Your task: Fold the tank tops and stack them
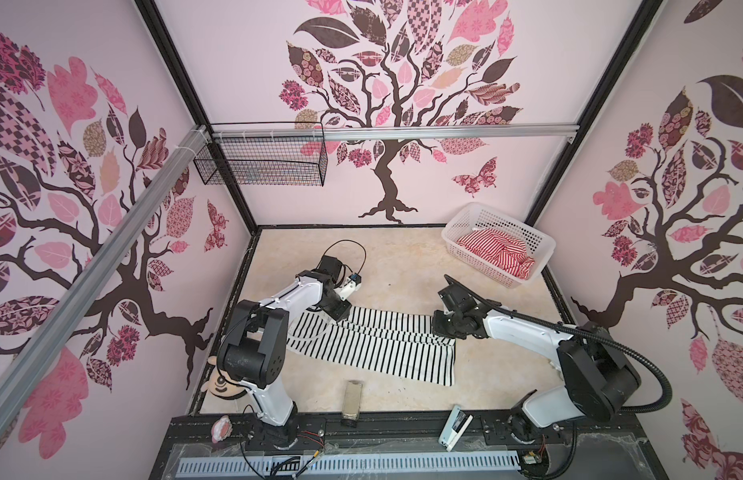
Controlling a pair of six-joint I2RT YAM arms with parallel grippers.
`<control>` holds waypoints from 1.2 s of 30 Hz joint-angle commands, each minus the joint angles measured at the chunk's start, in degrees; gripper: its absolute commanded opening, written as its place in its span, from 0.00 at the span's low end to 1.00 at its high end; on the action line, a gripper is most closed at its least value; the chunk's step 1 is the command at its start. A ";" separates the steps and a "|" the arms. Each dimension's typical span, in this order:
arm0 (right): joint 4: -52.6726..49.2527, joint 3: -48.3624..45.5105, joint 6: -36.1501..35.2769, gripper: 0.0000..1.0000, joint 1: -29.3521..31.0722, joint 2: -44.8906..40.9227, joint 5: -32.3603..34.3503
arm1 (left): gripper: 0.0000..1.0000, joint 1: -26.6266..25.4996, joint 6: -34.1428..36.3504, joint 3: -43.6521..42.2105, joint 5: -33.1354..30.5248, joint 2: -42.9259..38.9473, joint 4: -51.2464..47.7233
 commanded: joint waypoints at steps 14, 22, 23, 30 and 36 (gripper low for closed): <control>-0.40 -5.90 4.92 0.12 3.29 0.32 -0.51 | 0.39 3.30 3.10 -6.31 -7.24 -0.11 1.94; -7.98 2.33 3.50 0.19 3.24 -8.20 4.26 | 0.39 3.25 3.03 -6.03 -6.48 -0.30 1.03; -8.72 3.42 3.37 0.20 3.27 -8.32 5.23 | 0.39 3.29 2.92 -5.94 -6.42 -0.23 1.04; -8.20 7.66 2.18 0.21 1.80 -2.30 8.75 | 0.39 3.24 2.48 -5.61 -4.98 0.14 0.68; -5.58 7.96 1.25 0.20 0.30 4.01 8.48 | 0.39 3.18 2.08 -5.68 -4.28 -0.08 0.51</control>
